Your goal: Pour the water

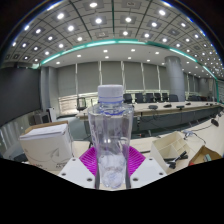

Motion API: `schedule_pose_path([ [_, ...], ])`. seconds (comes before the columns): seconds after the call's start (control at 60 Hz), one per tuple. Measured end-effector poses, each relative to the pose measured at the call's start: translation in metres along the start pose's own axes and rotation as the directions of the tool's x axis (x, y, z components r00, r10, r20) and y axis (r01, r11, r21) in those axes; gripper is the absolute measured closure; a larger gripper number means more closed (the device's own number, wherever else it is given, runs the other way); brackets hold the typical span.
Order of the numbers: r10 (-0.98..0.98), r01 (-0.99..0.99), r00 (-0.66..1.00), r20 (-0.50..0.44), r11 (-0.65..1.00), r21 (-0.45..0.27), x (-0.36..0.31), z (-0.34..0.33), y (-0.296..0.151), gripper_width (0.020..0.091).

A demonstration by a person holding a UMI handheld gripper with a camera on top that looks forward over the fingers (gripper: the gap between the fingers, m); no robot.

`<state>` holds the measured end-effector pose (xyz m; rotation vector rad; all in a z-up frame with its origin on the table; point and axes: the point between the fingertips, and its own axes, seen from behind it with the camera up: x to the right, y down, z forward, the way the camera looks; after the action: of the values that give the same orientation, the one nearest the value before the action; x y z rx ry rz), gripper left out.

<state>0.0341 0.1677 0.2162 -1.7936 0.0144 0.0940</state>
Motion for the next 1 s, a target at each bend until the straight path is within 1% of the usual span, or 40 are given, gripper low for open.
schedule_pose_path([
  [0.033, -0.012, 0.012, 1.000, -0.009, 1.000, -0.022, 0.007, -0.007, 0.007, 0.0759],
  [0.15, -0.024, 0.021, 0.999, -0.028, 0.995, -0.098, 0.027, -0.002, 0.056, 0.0761],
  [0.167, -0.026, 0.023, 0.999, -0.031, 0.994, -0.105, 0.031, 0.014, 0.072, 0.0760],
  [0.183, -0.025, 0.021, 0.999, -0.032, 0.993, -0.116, 0.033, 0.013, 0.077, 0.0760],
  [0.367, -0.022, 0.014, 0.999, -0.043, 0.983, -0.183, 0.048, 0.015, 0.132, 0.0754],
  [0.4, -0.016, 0.011, 0.999, -0.036, 0.990, -0.141, 0.047, 0.014, 0.129, 0.0756],
  [0.5, -0.052, 0.048, 0.998, -0.027, 0.991, -0.127, 0.044, 0.009, 0.131, 0.0725],
  [0.6, -0.049, 0.044, 0.998, -0.040, 0.992, -0.120, 0.044, 0.010, 0.130, 0.0626],
  [0.65, -0.036, 0.030, 0.998, -0.041, 0.991, -0.131, 0.044, 0.011, 0.130, 0.0591],
  [0.683, -0.025, 0.018, 0.999, -0.040, 0.988, -0.154, 0.044, 0.011, 0.134, 0.0558],
  [0.7, -0.020, 0.013, 0.999, -0.038, 0.986, -0.168, 0.045, 0.012, 0.136, 0.0519],
  [0.717, -0.014, 0.007, 0.999, -0.034, 0.983, -0.184, 0.044, 0.011, 0.139, 0.0463],
  [0.767, 0.005, -0.010, 1.000, -0.021, 0.974, -0.224, 0.040, 0.009, 0.146, 0.0228],
  [0.8, 0.014, -0.018, 1.000, -0.020, 0.971, -0.238, 0.039, 0.006, 0.146, 0.0271],
  [0.817, 0.016, -0.021, 1.000, -0.021, 0.971, -0.240, 0.039, 0.004, 0.145, 0.0275],
  [0.883, 0.011, -0.018, 0.999, -0.032, 0.969, -0.248, 0.039, -0.005, 0.138, 0.0239],
  [1.0, -0.040, 0.021, 0.997, -0.065, 0.961, -0.277, 0.038, -0.030, 0.123, 0.0248],
])
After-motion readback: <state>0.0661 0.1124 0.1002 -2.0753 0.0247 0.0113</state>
